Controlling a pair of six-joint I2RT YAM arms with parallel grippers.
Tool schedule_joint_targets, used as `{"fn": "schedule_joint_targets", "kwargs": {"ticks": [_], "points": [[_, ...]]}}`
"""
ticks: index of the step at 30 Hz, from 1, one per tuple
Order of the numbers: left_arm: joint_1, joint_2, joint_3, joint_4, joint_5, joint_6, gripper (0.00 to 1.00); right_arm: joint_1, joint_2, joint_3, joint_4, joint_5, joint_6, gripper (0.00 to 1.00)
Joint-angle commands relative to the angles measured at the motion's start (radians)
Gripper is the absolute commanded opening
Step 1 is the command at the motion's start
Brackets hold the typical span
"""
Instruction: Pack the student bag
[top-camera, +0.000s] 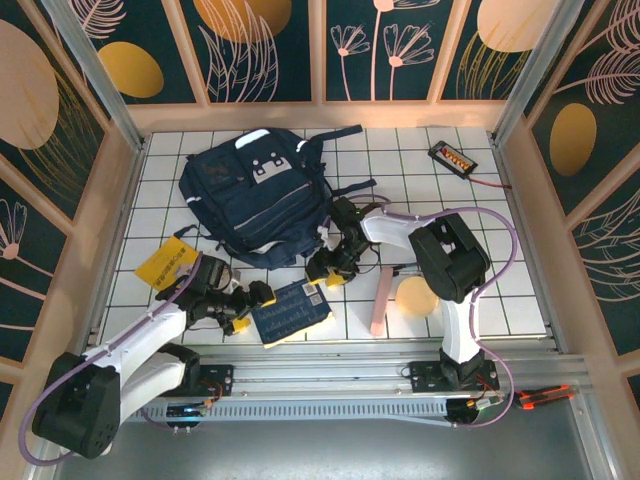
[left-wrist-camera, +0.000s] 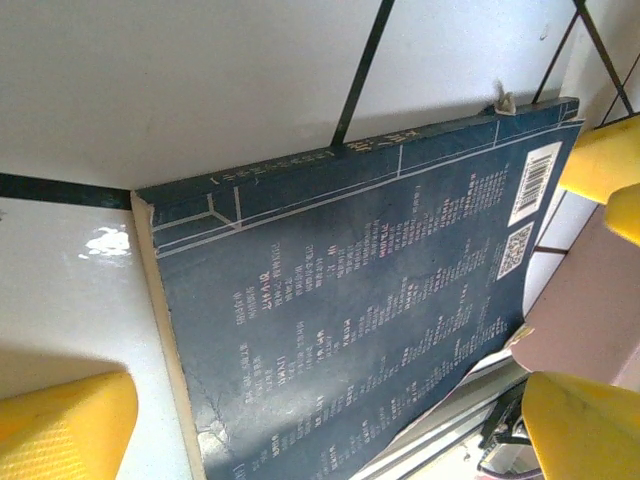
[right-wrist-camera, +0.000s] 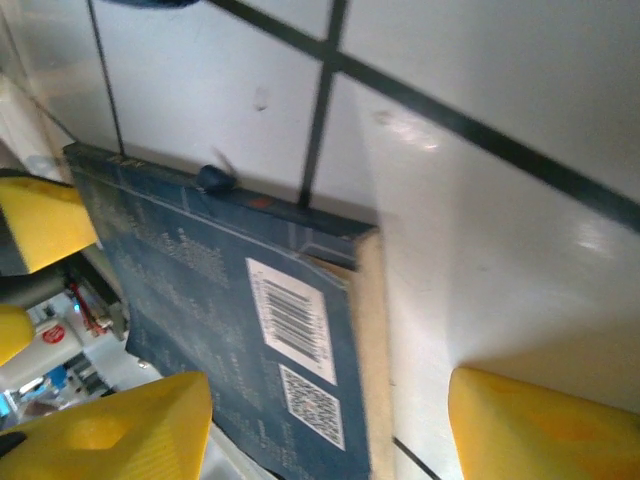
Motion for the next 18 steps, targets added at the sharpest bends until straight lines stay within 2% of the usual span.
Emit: {"fn": "schedule_joint_targets", "kwargs": {"ticks": [1, 10, 15, 18], "points": [[-0.004, 0.030, -0.035, 0.009, 0.056, -0.050, 0.99, 0.062, 0.051, -0.046, 0.027, -0.125, -0.015, 0.65], [-0.016, 0.192, -0.002, 0.266, 0.066, -0.122, 0.98, 0.079, 0.033, -0.045, 0.096, -0.216, 0.008, 0.60], [-0.015, 0.250, 0.028, 0.354, 0.081, -0.125, 0.89, 0.075, -0.003, -0.043, 0.117, -0.238, 0.022, 0.51], [-0.015, 0.272, 0.041, 0.369, 0.082, -0.122, 0.89, 0.072, -0.017, -0.053, 0.126, -0.239, 0.026, 0.43]]}}
